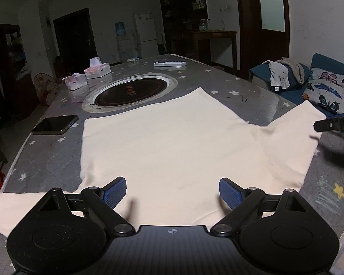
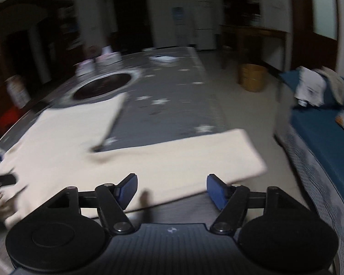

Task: Fold clothes

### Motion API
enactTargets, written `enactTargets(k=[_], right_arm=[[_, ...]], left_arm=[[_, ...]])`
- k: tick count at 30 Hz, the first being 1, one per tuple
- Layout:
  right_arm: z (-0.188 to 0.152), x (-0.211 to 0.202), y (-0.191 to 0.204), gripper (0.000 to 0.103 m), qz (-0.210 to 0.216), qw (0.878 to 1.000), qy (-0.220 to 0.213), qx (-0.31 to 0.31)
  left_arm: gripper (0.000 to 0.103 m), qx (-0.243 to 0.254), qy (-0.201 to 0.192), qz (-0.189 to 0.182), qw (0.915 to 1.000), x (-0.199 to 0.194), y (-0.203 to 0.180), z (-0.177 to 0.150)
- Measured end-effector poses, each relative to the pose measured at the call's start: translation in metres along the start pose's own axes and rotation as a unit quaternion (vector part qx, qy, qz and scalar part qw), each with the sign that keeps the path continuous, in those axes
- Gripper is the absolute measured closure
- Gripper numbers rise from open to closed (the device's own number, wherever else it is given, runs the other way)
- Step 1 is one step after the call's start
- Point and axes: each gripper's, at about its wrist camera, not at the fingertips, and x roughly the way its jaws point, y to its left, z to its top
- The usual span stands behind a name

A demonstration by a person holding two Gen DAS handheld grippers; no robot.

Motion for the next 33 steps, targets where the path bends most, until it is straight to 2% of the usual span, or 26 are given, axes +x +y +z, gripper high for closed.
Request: enactTargets(k=[3, 8, 12, 16, 19, 21, 22, 24, 27, 33], right_arm=[[0.002, 0.004, -0.026, 0.043, -0.021, 0.999, -0.002, 0.041], [-0.001, 0.009, -0.061, 0.043, -0.041, 0.994, -0.001, 0.103], [-0.003, 0.019, -0.084, 0.045, -0.030, 0.989, 0.002, 0.146], [-0.007, 0.030, -0.102, 0.050, 0.008, 0.981, -0.001, 0.196], [-0.009, 0.035, -0.114, 0.057, 0.030, 0.974, -0.005, 0.225], [-0.009, 0.036, -0.120, 0.070, 0.040, 0.972, -0.011, 0.233], [-0.009, 0.036, -0.121, 0.072, 0.041, 0.972, -0.014, 0.233], [-0.008, 0.035, -0.122, 0.085, 0.037, 0.972, -0.022, 0.232], [-0.006, 0.031, -0.121, 0.095, 0.033, 0.972, -0.033, 0.231], [0.005, 0.018, -0.110, 0.098, 0.053, 0.973, -0.053, 0.220]], left_arm=[[0.011, 0.004, -0.001, -0.004, 1.0000, 0.001, -0.005, 0.002], [0.010, 0.005, 0.007, -0.008, 0.9999, 0.005, -0.010, 0.002], [0.010, 0.007, 0.012, -0.009, 0.9999, 0.007, -0.013, 0.001], [0.008, 0.010, 0.014, -0.008, 0.9998, 0.006, -0.015, 0.000], [0.007, 0.014, 0.016, -0.008, 0.9998, 0.006, -0.016, 0.000], [0.007, 0.014, 0.016, -0.007, 0.9997, 0.006, -0.016, 0.000], [0.006, 0.014, 0.016, -0.007, 0.9998, 0.006, -0.016, 0.000], [0.005, 0.013, 0.016, -0.006, 0.9998, 0.006, -0.015, 0.000], [0.003, 0.012, 0.015, -0.005, 0.9998, 0.005, -0.014, 0.000], [0.001, 0.007, 0.014, 0.001, 0.9999, 0.003, -0.009, 0.000]])
